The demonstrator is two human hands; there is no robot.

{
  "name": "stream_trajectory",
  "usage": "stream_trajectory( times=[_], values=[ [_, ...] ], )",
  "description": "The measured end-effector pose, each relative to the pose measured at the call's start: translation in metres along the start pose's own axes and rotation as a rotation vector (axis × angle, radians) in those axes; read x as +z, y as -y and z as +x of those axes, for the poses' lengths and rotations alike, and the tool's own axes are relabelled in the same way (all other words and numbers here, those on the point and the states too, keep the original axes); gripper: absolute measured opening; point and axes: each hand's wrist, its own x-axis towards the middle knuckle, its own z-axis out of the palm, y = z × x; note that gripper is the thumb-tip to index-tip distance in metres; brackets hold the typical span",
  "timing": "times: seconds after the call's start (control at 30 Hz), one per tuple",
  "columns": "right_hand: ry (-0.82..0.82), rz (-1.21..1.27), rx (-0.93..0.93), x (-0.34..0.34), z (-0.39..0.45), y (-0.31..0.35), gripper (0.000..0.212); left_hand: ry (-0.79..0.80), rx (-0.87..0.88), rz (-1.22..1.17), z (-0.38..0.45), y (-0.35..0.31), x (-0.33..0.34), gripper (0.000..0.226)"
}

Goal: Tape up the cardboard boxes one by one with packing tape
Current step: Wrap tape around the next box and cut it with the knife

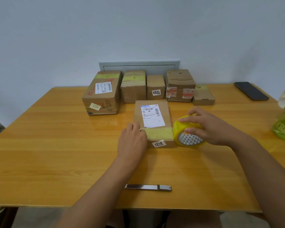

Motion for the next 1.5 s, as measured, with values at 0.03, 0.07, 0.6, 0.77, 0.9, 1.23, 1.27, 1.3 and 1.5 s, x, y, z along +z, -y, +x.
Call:
stream_trajectory(
  times=[0.03,0.07,0.6,0.77,0.9,1.23,1.27,1.3,1.5],
  values=[
    [-0.002,-0.001,0.004,0.001,0.000,0.000,0.043,0.012,0.029,0.004,-0.002,-0.002,0.002,0.006],
    [-0.006,0.000,0.005,0.002,0.000,0.000,0.043,-0.007,0.052,0.011,-0.003,-0.004,0.004,0.016],
    [-0.034,-0.094,0.046,0.006,-0.004,0.009,0.043,0.270,0.188,-0.069,-0.005,-0.018,0.006,0.076],
    [-0.052,-0.083,0.034,0.009,-0.005,0.009,0.043,0.282,0.208,-0.088,-0.001,-0.019,0.006,0.076],
    [-0.070,-0.086,0.027,0.013,-0.005,0.008,0.043,0.266,0.250,-0.054,0.001,-0.028,0.005,0.077],
    [-0.121,-0.064,-0.004,0.021,-0.006,0.004,0.043,0.339,0.244,-0.072,0.006,-0.030,0.006,0.080],
    [-0.130,-0.061,-0.007,0.022,-0.006,0.003,0.043,0.344,0.215,-0.061,0.005,-0.032,0.006,0.079],
    [-0.140,-0.057,-0.010,0.024,-0.006,0.003,0.042,0.342,0.180,-0.051,0.004,-0.034,0.007,0.078],
    [-0.190,-0.023,-0.042,0.031,-0.005,-0.001,0.040,0.257,-0.075,-0.015,-0.006,-0.037,0.014,0.093]
  ],
)
